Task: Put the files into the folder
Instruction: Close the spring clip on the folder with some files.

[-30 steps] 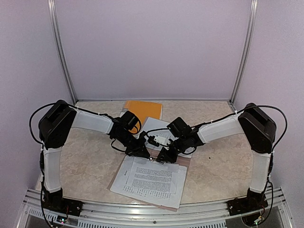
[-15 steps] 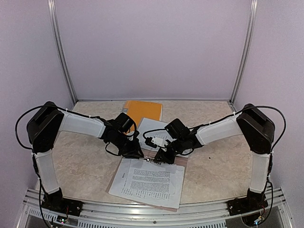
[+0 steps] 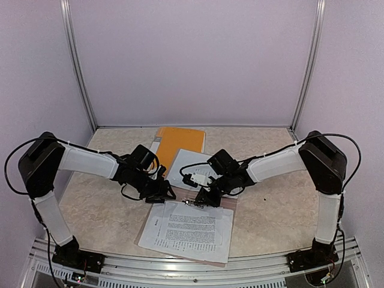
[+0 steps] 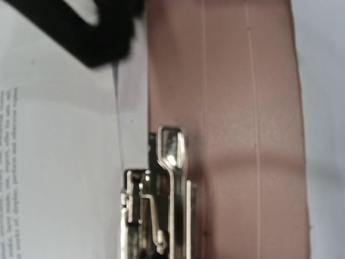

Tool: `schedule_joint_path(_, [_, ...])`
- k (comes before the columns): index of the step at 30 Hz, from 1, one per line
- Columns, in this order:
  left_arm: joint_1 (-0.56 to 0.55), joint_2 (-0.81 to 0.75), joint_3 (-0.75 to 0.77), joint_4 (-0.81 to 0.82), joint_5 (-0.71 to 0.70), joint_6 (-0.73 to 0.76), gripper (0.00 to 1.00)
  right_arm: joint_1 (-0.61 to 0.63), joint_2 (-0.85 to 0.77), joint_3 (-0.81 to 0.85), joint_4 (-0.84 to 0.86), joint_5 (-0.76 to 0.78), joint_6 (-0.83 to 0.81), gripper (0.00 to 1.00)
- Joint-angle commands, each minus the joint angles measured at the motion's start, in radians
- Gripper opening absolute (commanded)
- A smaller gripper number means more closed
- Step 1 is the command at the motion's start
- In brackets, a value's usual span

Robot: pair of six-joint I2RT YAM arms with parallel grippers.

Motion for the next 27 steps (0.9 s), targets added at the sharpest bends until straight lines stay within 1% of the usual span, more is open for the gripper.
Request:
schedule_joint_path(1, [0.018,-0.098,-0.052,-0.042,-0.078,0.003,0.62,0.014,0.075,-0.001,-0.281,0.096,-0.058,0.18])
schedule_joint_path(3, [0.023,-0.151,-0.073,-0.051,-0.114,-0.009,0.69,0.014,0.077,0.036,-0.322,0.11,-0.07,0.33])
schedule_joint_path(4, [0.026,-0.169,-0.081,-0.056,-0.131,-0.012,0.73,0.014,0.077,0.054,-0.339,0.113,-0.072,0.38])
schedule_joint_path(6, [0.029,-0.209,-0.086,-0.074,-0.174,-0.017,0.81,0.014,0.066,0.078,-0.36,0.104,-0.069,0.45])
schedule_joint_path(8, [0.038,-0.246,-0.082,-0.094,-0.216,-0.016,0.9,0.014,0.032,0.085,-0.353,0.089,-0.053,0.55])
schedule_joint_path(10, [0.052,-0.249,-0.069,-0.108,-0.226,-0.022,0.94,0.014,-0.008,0.084,-0.329,0.079,-0.015,0.58])
schedule_joint_path(12, [0.065,-0.237,-0.057,-0.112,-0.222,-0.036,0.96,0.014,-0.05,0.08,-0.296,0.078,0.027,0.61])
schedule_joint_path(15, [0.071,-0.196,-0.032,-0.11,-0.217,-0.062,0.96,0.014,-0.122,0.058,-0.235,0.107,0.11,0.68])
schedule_joint_path(18, [0.071,-0.159,-0.027,-0.091,-0.203,-0.084,0.97,0.014,-0.205,0.013,-0.175,0.164,0.207,0.71])
schedule_joint_path(21, [0.071,-0.129,-0.027,-0.066,-0.174,-0.111,0.97,0.014,-0.298,-0.04,-0.134,0.278,0.34,0.73])
schedule_joint_path(22, [0.071,-0.122,-0.026,-0.063,-0.168,-0.121,0.97,0.014,-0.324,-0.06,-0.127,0.345,0.388,0.74])
schedule_joint_path(23, [0.071,-0.112,-0.027,-0.057,-0.166,-0.129,0.97,0.014,-0.348,-0.089,-0.126,0.403,0.456,0.75])
schedule_joint_path(27, [0.07,-0.075,-0.018,-0.042,-0.136,-0.151,0.97,0.01,-0.421,-0.164,-0.157,0.605,0.638,0.81])
